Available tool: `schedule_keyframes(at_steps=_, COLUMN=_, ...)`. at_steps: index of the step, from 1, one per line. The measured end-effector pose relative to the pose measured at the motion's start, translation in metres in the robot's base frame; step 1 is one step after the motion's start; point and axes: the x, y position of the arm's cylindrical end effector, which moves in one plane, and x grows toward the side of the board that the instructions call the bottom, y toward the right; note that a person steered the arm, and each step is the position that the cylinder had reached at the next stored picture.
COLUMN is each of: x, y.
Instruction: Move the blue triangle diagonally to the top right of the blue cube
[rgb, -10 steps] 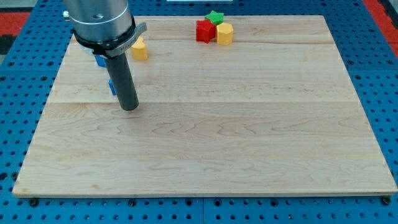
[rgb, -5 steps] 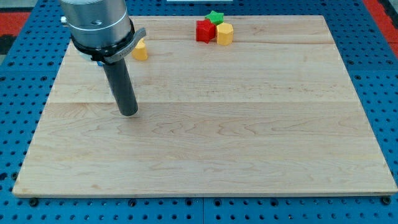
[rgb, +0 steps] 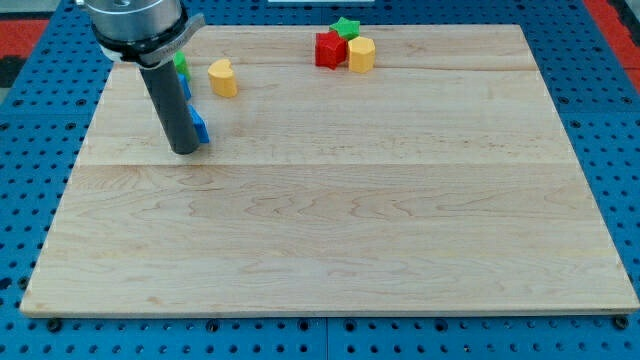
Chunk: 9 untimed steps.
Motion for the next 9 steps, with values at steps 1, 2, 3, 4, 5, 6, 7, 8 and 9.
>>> schedule_keyframes(at_steps=1, x=-0.025, y=0.001)
schedule_keyframes(at_steps=2, x=-0.048, y=0.007)
schedule_keyframes(at_steps=3, x=-0.050, y=0.017)
schedule_keyframes(at_steps=4, x=-0.046, y=0.039)
schedule_keyframes(at_steps=5, x=-0.069, y=0.016)
schedule_keyframes(at_steps=6, x=-0.095, y=-0.008)
schedule_keyframes(at_steps=7, x=-0.095, y=-0.011)
schedule_keyframes(at_steps=8, x=-0.048, y=0.024)
schedule_keyframes(at_steps=9, x=-0.016, y=0.044)
